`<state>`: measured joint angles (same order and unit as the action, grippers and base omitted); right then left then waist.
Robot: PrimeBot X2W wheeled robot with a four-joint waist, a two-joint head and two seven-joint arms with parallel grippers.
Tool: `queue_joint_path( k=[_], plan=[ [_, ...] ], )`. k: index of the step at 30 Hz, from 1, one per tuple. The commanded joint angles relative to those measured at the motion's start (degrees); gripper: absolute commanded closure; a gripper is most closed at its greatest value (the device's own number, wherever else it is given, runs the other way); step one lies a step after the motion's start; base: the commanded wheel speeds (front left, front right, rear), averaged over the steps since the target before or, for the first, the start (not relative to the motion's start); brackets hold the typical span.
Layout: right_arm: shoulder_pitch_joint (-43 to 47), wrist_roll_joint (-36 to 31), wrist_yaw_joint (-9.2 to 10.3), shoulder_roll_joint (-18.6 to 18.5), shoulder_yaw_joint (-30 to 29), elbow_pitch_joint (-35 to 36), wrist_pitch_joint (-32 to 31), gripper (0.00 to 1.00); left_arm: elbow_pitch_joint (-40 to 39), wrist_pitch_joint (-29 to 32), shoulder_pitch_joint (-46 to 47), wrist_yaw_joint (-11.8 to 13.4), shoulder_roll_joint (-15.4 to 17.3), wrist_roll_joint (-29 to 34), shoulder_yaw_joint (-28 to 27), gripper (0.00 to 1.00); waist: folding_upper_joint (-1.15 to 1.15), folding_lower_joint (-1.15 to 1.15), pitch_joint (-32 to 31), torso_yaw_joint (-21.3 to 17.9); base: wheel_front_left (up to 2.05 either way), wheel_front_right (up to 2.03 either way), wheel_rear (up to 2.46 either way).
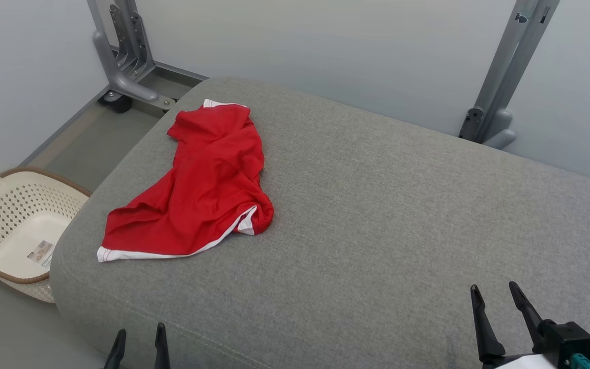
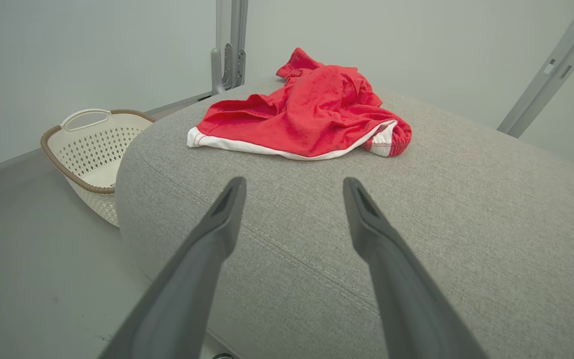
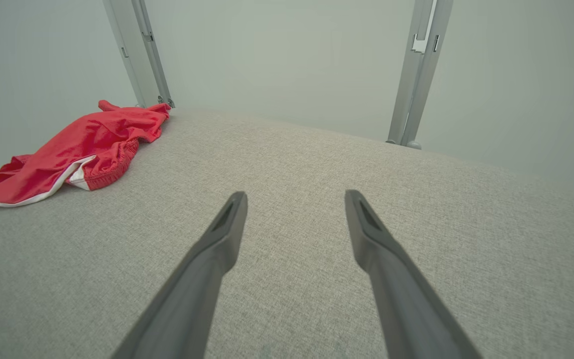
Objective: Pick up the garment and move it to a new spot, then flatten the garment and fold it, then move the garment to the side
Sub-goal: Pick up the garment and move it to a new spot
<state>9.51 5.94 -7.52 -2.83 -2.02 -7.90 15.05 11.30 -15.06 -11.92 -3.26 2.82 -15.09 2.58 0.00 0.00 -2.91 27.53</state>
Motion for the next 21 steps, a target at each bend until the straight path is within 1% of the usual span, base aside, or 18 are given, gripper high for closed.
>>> queue_joint_path(
  k=[1,4,7,10,14,16,18,21],
  plan=[
    [0.06,0.05,0.06,-0.19,-0.09,0.15,0.16,0.00,-0.28,-0.14,-0.24,-0.03,0.15,0.00,-0.26,0.00,0.00,0.00,0.50,-0.59,0.00,0.00,0.00],
    [-0.19,-0.65,0.06,-0.25,-0.38,0.49,0.16,0.00,-0.71,-0.15,1.29,0.28,0.14,-0.80,-0.39,0.00,0.00,0.00,2.26,-1.55,0.00,0.00,0.00],
    [-1.51,-0.99,0.06,-1.16,-0.49,1.03,0.16,0.00,-0.99,-0.14,3.66,0.34,0.13,-1.45,-0.11,0.00,0.00,0.00,5.47,-2.74,0.00,0.00,0.00],
    [-3.54,-1.27,0.06,-2.65,-0.13,1.61,0.16,0.00,-1.07,-0.14,7.13,0.43,0.14,-2.40,0.39,0.00,0.00,0.00,9.86,-4.27,0.00,0.00,0.00],
    [-7.58,-1.30,0.06,-5.05,0.37,2.66,0.16,0.00,-0.47,-0.14,12.65,0.78,0.12,-4.79,1.15,0.00,0.00,0.00,17.26,-7.34,0.00,0.00,0.00],
    [-10.26,-1.04,0.06,-6.36,-0.21,3.14,0.16,0.00,1.84,-0.14,17.35,0.37,0.12,-5.11,2.11,0.00,0.00,0.00,22.03,-9.30,0.00,0.00,0.00],
    [-11.58,-0.82,0.06,-6.77,-0.51,3.22,0.16,0.00,4.42,-0.12,20.50,0.32,0.14,-5.46,2.06,0.00,0.00,0.00,24.57,-10.39,0.00,0.00,0.00],
    [-12.25,-0.75,0.06,-6.94,-0.62,2.88,0.16,0.00,8.02,-0.08,23.63,0.65,0.16,-6.40,1.58,0.00,0.00,0.00,26.14,-11.17,0.00,0.00,0.00]
  ],
)
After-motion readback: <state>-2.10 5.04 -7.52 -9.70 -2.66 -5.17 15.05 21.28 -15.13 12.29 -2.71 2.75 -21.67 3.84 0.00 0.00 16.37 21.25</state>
